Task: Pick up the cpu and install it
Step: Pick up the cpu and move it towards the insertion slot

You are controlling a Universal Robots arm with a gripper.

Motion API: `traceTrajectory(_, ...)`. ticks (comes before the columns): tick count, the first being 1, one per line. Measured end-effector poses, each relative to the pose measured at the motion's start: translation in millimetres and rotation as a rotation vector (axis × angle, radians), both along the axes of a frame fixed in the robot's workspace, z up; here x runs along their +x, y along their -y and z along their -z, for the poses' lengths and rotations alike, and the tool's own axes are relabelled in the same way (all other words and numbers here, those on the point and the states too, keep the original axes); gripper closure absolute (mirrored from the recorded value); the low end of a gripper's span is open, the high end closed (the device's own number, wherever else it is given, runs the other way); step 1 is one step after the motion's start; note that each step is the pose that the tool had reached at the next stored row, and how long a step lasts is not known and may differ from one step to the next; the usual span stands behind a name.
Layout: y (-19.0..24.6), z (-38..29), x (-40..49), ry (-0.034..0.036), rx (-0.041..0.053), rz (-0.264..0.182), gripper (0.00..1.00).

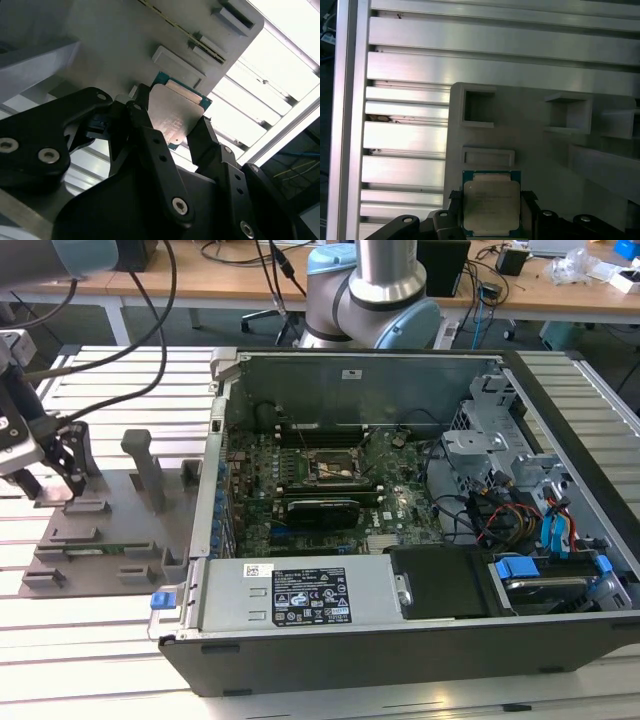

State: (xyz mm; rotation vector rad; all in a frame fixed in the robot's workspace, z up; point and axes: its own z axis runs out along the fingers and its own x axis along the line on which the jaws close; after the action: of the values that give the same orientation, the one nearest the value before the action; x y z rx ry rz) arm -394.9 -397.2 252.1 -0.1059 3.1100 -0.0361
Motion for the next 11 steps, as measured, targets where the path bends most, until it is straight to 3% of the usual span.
traceTrajectory(11, 0.0, -8.3, 0.0, 0.0, 0.0, 0.0, 0.45)
